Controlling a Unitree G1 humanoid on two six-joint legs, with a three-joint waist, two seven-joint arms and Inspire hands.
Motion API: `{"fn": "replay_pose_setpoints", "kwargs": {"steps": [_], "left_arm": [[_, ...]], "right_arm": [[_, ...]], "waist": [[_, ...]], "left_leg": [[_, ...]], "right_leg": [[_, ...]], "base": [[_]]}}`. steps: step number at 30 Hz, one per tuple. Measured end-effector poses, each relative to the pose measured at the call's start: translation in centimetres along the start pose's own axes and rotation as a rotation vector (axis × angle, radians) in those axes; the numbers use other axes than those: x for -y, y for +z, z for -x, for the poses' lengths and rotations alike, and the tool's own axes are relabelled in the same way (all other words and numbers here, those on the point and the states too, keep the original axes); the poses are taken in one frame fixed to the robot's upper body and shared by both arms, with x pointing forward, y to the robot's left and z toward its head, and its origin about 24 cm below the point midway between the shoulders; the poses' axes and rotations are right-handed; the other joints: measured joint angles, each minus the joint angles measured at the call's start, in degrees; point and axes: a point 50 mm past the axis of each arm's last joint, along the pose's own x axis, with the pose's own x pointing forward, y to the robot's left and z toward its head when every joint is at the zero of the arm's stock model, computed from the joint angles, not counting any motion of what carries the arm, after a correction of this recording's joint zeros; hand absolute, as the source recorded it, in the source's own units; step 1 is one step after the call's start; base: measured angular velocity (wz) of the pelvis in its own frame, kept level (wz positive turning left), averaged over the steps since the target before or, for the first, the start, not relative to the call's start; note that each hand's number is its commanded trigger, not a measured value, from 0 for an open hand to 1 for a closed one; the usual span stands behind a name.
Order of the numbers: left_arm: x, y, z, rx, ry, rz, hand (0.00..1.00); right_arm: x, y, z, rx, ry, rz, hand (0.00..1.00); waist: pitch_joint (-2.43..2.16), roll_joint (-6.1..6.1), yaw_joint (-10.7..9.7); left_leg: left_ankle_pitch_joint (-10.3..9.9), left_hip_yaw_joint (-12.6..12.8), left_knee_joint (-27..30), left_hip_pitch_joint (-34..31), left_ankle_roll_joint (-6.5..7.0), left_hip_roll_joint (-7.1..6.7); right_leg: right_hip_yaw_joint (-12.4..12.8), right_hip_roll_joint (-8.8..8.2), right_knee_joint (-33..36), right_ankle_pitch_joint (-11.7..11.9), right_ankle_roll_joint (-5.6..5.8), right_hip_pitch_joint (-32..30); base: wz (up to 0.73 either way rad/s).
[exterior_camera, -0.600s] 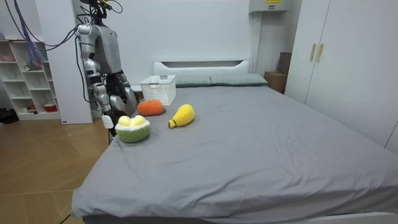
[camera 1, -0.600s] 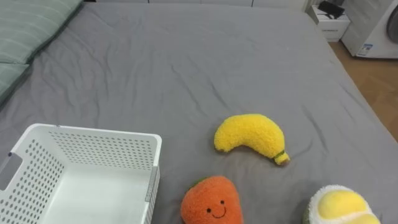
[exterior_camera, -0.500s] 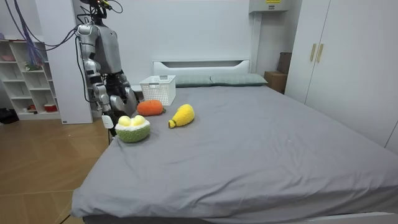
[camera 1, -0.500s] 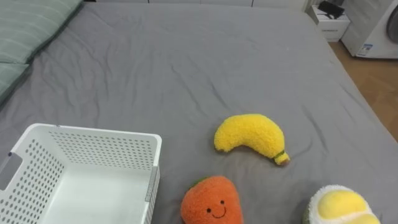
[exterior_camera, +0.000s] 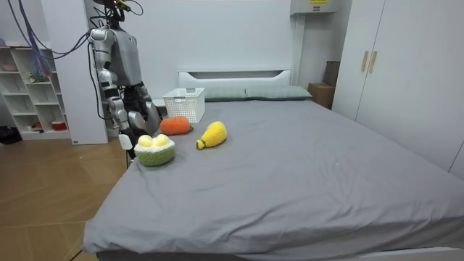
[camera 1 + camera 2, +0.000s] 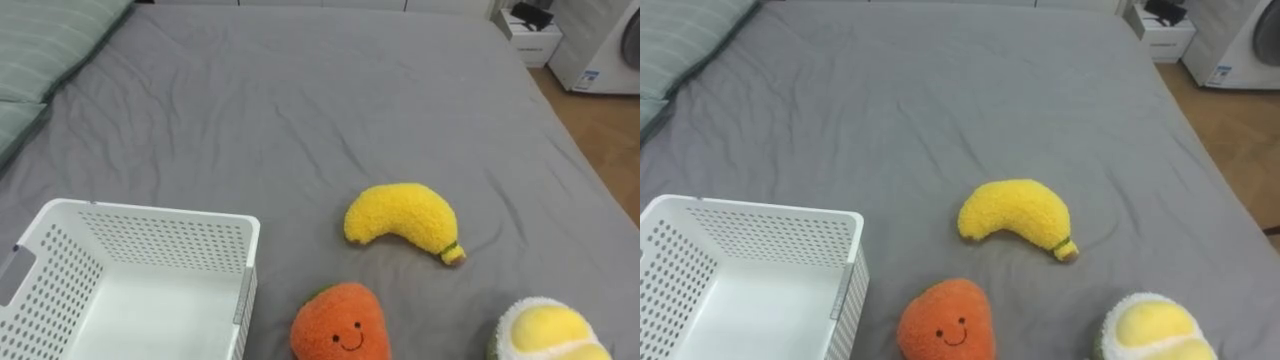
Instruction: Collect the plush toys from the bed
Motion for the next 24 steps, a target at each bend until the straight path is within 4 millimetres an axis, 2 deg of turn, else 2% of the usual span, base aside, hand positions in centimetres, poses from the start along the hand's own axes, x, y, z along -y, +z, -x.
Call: {"fn": "replay_pose_setpoints", "kwargs": {"steps": [6, 10, 12, 14, 16, 20, 24], "left_arm": [[-0.2, -0.6, 0.0, -0.013, 0.011, -0.001, 0.0], [-0.7, -0.6, -0.1, -0.017, 0.026, 0.028, 0.0], [-0.9, -0.8, -0.1, -0.021, 0.034, 0.037, 0.0], [-1.4, -1.2, 0.0, -0.035, 0.053, 0.056, 0.0], [-1.7, -1.3, -0.1, -0.039, 0.067, 0.081, 0.0], [-2.2, -1.4, -0.1, -0.043, 0.081, 0.106, 0.0], [-2.6, -1.3, -0.1, -0.04, 0.093, 0.097, 0.0]], "right_arm": [[0.3, -0.3, 0.0, 0.012, -0.034, -0.034, 0.0], [1.3, -0.6, 0.2, 0.017, -0.097, -0.101, 0.0], [2.2, -0.6, 0.3, 0.022, -0.145, -0.151, 0.0], [3.3, 0.0, 0.5, 0.045, -0.202, -0.225, 0.0], [4.2, 0.6, 0.7, 0.076, -0.245, -0.284, 0.0], [5.6, 2.0, 1.2, 0.146, -0.328, -0.414, 0.0], [5.5, 4.1, 1.5, 0.219, -0.367, -0.444, 0.0]], "waist": [[0.22, -0.2, -1.06], [-0.04, 0.05, -1.27], [-0.18, -0.2, -1.52], [-0.29, -0.37, -3.22], [-0.25, -0.48, -4.07], [-0.26, -1.02, -4.39], [-0.17, -1.53, -4.44]], "left_leg": [[0.0, -0.01, -0.15, 0.25, 0.0, -0.04], [0.0, -0.1, -0.68, 1.0, 0.02, 0.02], [0.0, -0.07, -0.74, 1.13, 0.03, 0.03], [0.0, 0.03, -0.76, 1.1, 0.03, 0.01], [0.01, 0.36, -0.75, 1.04, 0.03, 0.02], [0.0, 1.07, -0.89, 1.07, 0.02, 0.07], [0.01, 1.14, -0.87, 1.64, 0.02, 0.1]], "right_leg": [[0.17, 0.14, -0.04, -0.01, 0.02, 0.02], [0.52, -0.03, -0.03, -0.09, 0.11, 0.12], [0.57, -0.06, 0.01, -0.1, 0.14, 0.14], [0.59, -0.03, 0.08, -0.12, 0.15, 0.29], [0.83, 0.0, 0.1, -0.14, 0.14, 0.19], [1.37, 0.07, 0.24, -0.12, 0.11, -0.07], [1.45, 0.07, 0.24, -0.11, 0.09, 0.12]], "base": [[-0.01], [-0.03], [0.0], [0.0], [-0.06], [-0.06], [-0.01]]}}
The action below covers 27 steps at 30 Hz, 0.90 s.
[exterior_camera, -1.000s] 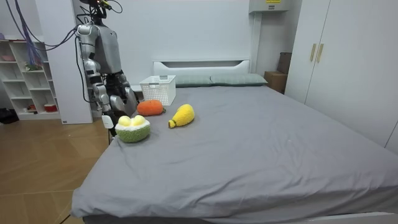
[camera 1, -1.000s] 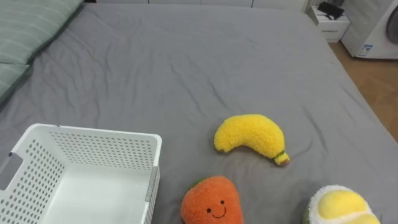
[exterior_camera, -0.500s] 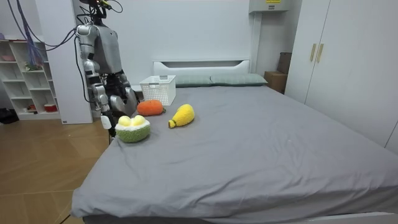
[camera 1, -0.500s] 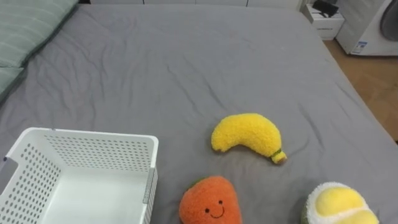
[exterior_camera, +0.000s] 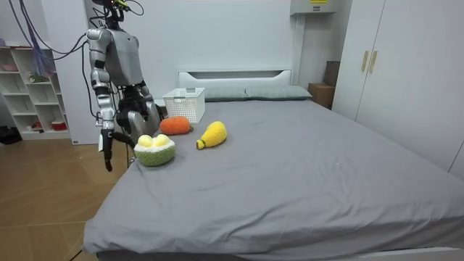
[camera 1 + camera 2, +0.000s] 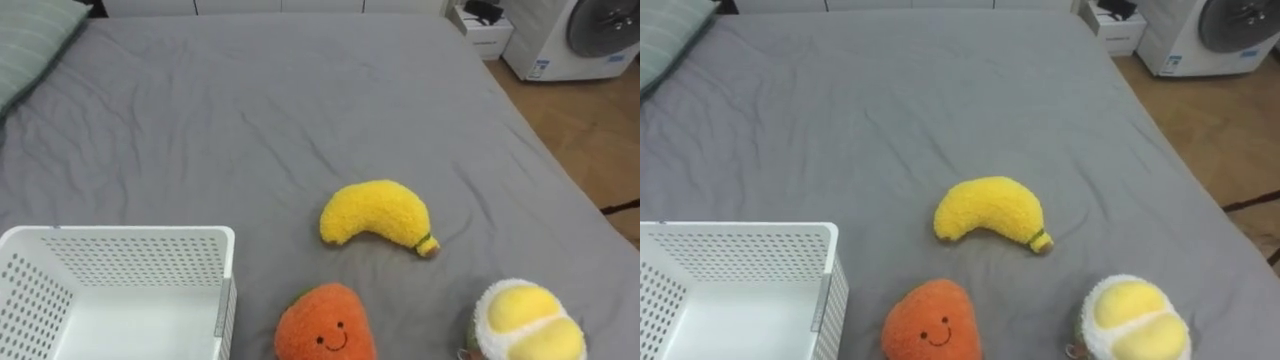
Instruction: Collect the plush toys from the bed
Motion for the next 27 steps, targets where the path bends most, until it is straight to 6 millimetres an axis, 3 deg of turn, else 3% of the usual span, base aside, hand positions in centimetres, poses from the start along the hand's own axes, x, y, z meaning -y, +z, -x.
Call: {"fn": "replay_pose_setpoints", "kwargs": {"steps": [9, 14, 20, 27], "left_arm": [[-0.1, 0.0, 0.0, 0.011, 0.004, -0.059, 0.0], [-0.2, 0.2, 0.0, 0.029, 0.006, -0.115, 0.0], [0.0, 0.6, 0.0, 0.047, -0.003, -0.129, 0.0], [0.0, 0.6, 0.0, 0.047, -0.005, -0.126, 0.0]], "right_arm": [[-3.8, 6.0, 1.9, 0.303, 0.04, 0.028, 0.0], [-7.0, 11.1, 6.0, 0.674, 0.086, 0.145, 0.0], [-9.0, 13.3, 9.3, 0.899, 0.129, 0.193, 0.0], [-9.5, 13.3, 10.0, 0.974, 0.123, 0.273, 0.0]], "waist": [[-0.13, -0.47, 0.31], [-0.18, -0.34, 0.4], [-0.09, -0.39, 1.42], [-0.09, -0.25, 1.77]], "left_leg": [[0.0, 0.04, 0.08, -0.15, 0.0, -0.02], [0.04, 0.41, 0.12, -1.11, 0.01, -0.12], [0.04, 0.62, -0.18, -0.88, -0.01, -0.06], [0.04, 0.61, -0.16, -0.83, -0.01, -0.01]], "right_leg": [[0.0, 0.0, 0.02, 0.0, 0.01, -0.33], [0.23, 0.01, 0.95, 0.06, -0.07, -1.86], [0.36, 0.23, 0.91, -0.01, -0.05, -1.81], [0.23, -0.05, 0.99, -0.02, -0.04, -1.75]], "base": [[0.0], [-0.03], [-0.01], [0.0]]}}
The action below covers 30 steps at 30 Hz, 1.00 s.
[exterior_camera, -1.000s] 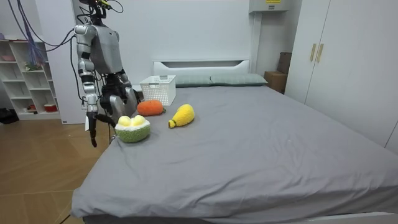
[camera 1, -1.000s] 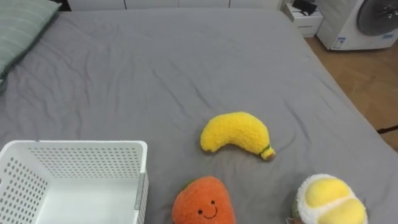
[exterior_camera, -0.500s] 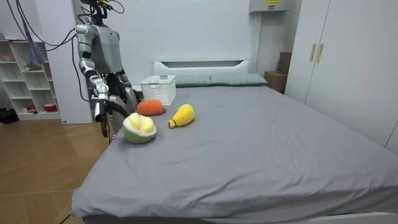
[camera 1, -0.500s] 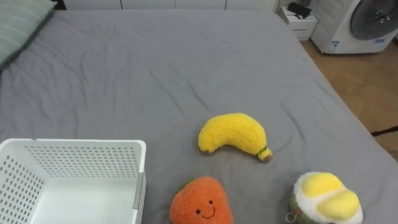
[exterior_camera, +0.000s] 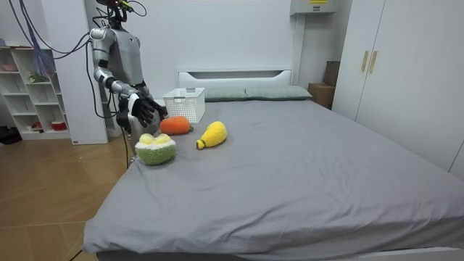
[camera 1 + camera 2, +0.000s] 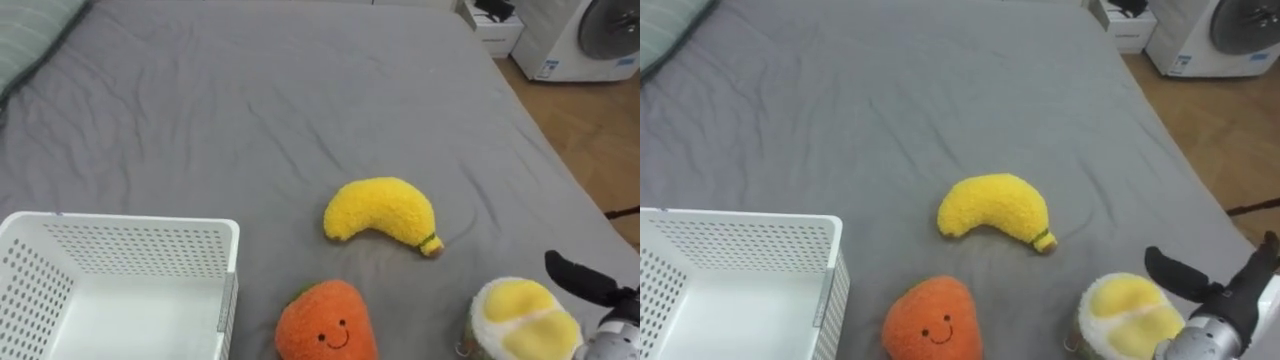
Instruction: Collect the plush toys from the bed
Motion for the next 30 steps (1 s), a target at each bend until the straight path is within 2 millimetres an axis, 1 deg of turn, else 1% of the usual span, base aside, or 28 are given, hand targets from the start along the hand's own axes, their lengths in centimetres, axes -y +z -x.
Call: {"fn": "replay_pose_setpoints", "kwargs": {"steps": [2, 7, 9, 11, 13, 15, 17, 20, 24, 26, 30], "left_arm": [[0.0, 0.0, 0.0, -0.001, -0.005, 0.0, 0.0], [0.1, 0.1, 0.0, 0.003, -0.009, 0.001, 0.0], [0.1, 0.2, 0.0, 0.004, -0.009, -0.001, 0.0], [0.2, 0.2, 0.0, -0.001, -0.011, -0.005, 0.0], [0.1, 0.2, 0.0, -0.003, -0.011, -0.004, 0.0], [0.0, 0.2, 0.0, -0.004, -0.014, -0.005, 0.0], [-0.2, 0.1, 0.0, -0.003, -0.015, -0.02, 0.0], [-0.4, -0.3, 0.0, -0.009, -0.01, -0.018, 0.0], [-0.8, -0.4, 0.1, -0.011, 0.0, -0.05, 0.0], [-1.0, -0.4, 0.1, -0.008, 0.011, -0.088, 0.0], [-1.2, -0.6, 0.1, -0.02, 0.028, -0.109, 0.0]], "right_arm": [[0.0, 0.6, 0.0, 0.024, 0.002, -0.012, 0.0], [-0.3, 0.6, 0.0, 0.039, 0.032, 0.021, 0.0], [-0.7, -0.1, 0.2, 0.015, 0.076, 0.046, 0.0], [-1.4, -1.8, 0.7, -0.052, 0.158, 0.094, 0.0], [-1.9, -2.7, 1.0, -0.096, 0.221, 0.124, 0.0], [-2.0, -3.3, 1.2, -0.122, 0.267, 0.146, 0.0], [-2.0, -4.7, 1.4, -0.163, 0.314, 0.217, 0.0], [-1.8, -6.5, 1.9, -0.22, 0.365, 0.304, 0.0], [-1.8, -7.0, 2.1, -0.212, 0.416, 0.388, 0.0], [-1.8, -7.7, 2.3, -0.218, 0.455, 0.465, 0.0], [-1.1, -8.9, 2.5, -0.266, 0.472, 0.522, 0.0]], "waist": [[-0.03, 0.03, -0.02], [-0.06, -0.01, 0.04], [-0.06, -0.02, -0.07], [-0.07, 0.01, -0.05], [-0.09, 0.11, -0.02], [-0.12, 0.15, 0.07], [-0.29, -0.12, 0.2], [-0.3, -0.15, 0.48], [-0.21, -0.16, 0.37], [-0.35, -0.64, 0.61], [-0.53, -1.17, 1.45]], "left_leg": [[0.0, 0.0, 0.01, -0.06, 0.0, -0.04], [0.0, -0.03, -0.02, -0.12, 0.0, -0.04], [0.01, -0.04, 0.05, -0.23, -0.01, -0.03], [0.0, -0.13, 0.07, -0.15, -0.01, -0.02], [0.0, -0.14, 0.17, -0.14, -0.01, 0.14], [0.0, -0.15, 0.2, 0.03, -0.01, 0.12], [0.01, -0.23, 0.25, 0.19, -0.01, 0.05], [0.0, -0.28, 0.24, 0.55, -0.01, 0.18], [0.0, -0.45, 0.22, 0.87, -0.01, 0.25], [0.0, -0.59, 0.26, 0.74, -0.01, 0.19], [-0.03, -0.77, 0.27, 1.06, 0.02, 0.17]], "right_leg": [[-0.09, -0.03, -0.01, 0.0, 0.01, 0.0], [-0.08, 0.0, -0.1, 0.01, -0.01, 0.04], [-0.13, 0.02, -0.15, 0.04, -0.05, 0.37], [-0.21, -0.02, -0.21, 0.04, -0.05, 0.71], [-0.21, -0.05, -0.19, 0.03, -0.04, 0.76], [-0.21, -0.05, -0.16, 0.03, -0.03, 0.94], [-0.29, -0.02, -0.15, 0.03, -0.04, 1.14], [-0.13, -0.02, -0.14, 0.03, -0.04, 1.11], [-0.21, -0.06, -0.29, 0.01, -0.04, 0.99], [-0.33, -0.11, -0.22, 0.0, -0.04, 1.24], [-0.45, -0.14, -0.3, 0.01, -0.03, 2.03]], "base": [[0.0], [0.0], [0.0], [0.0], [0.0], [0.0], [0.0], [-0.01], [-0.01], [0.02], [0.01]]}}
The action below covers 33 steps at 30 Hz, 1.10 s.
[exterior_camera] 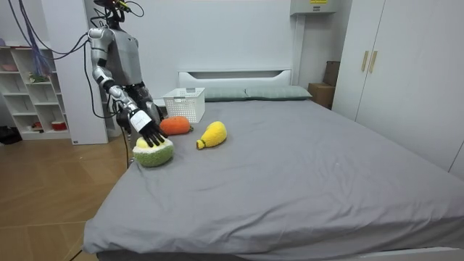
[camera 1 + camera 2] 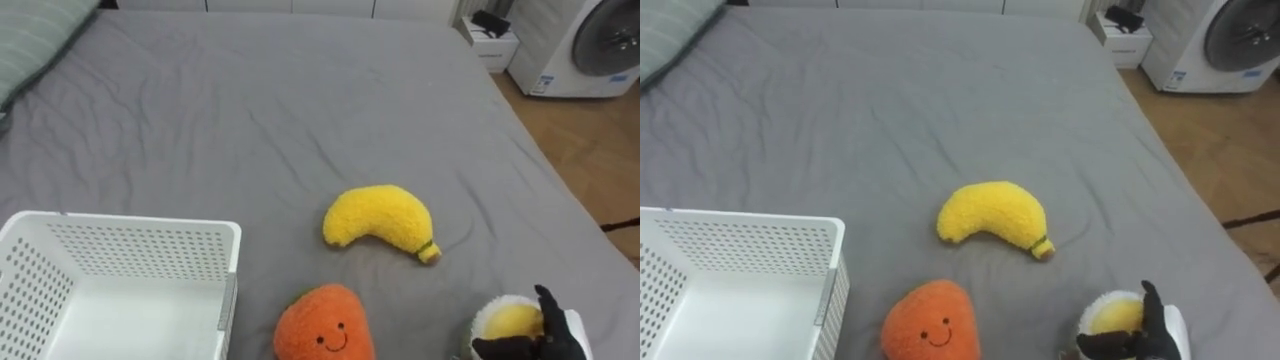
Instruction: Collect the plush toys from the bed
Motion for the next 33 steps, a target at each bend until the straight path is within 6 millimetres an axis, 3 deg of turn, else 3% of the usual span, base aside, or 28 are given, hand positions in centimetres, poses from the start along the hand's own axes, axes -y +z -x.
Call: {"fn": "replay_pose_setpoints", "kwargs": {"steps": [11, 12, 13, 14, 23, 33], "left_arm": [[-0.3, -0.1, 0.0, -0.004, 0.036, -0.039, 0.0], [-0.2, 0.1, 0.0, 0.003, 0.036, -0.047, 0.0], [-0.2, 0.3, 0.0, 0.009, 0.035, -0.054, 0.0], [-0.1, 0.4, 0.0, 0.013, 0.036, -0.065, 0.0], [0.1, 1.5, -0.2, 0.032, 0.032, -0.069, 0.0], [0.0, 0.9, -0.1, 0.011, 0.034, -0.076, 0.0]], "right_arm": [[-0.4, -2.6, 0.1, -0.096, 0.011, 0.148, 0.0], [-0.4, -2.7, 0.2, -0.096, 0.01, 0.176, 0.54], [-0.4, -2.8, 0.2, -0.096, 0.009, 0.19, 0.71], [-0.4, -3.0, 0.2, -0.099, 0.005, 0.215, 1.0], [0.4, -2.8, -0.1, -0.084, -0.074, 0.358, 1.0], [0.5, -2.9, 0.1, -0.09, -0.112, 0.459, 1.0]], "waist": [[-0.11, -0.47, 0.34], [-0.16, -0.52, 0.39], [-0.16, -0.52, 0.36], [-0.17, -0.49, 0.36], [-0.16, -0.25, 1.86], [-0.1, 0.16, 3.23]], "left_leg": [[-0.01, -1.27, 0.04, 0.03, 0.0, -0.22], [-0.01, -1.29, 0.06, 0.04, -0.01, -0.24], [-0.01, -1.29, 0.07, 0.04, -0.01, -0.25], [-0.01, -1.32, 0.06, 0.02, -0.01, -0.25], [-0.02, -1.13, -0.14, 0.9, -0.01, -0.12], [-0.01, -1.09, -0.2, 0.79, -0.02, -0.3]], "right_leg": [[-1.46, -0.07, -0.96, 0.03, 0.08, 1.46], [-1.5, -0.06, -1.0, 0.03, 0.08, 1.47], [-1.52, -0.05, -1.0, 0.03, 0.08, 1.47], [-1.54, -0.06, -1.02, 0.03, 0.08, 1.47], [-1.21, -0.01, -1.05, 0.02, 0.08, 1.9], [-1.13, 0.08, -0.94, 0.03, 0.07, 1.95]], "base": [[0.08], [0.05], [0.0], [0.0], [-0.01], [0.0]]}}
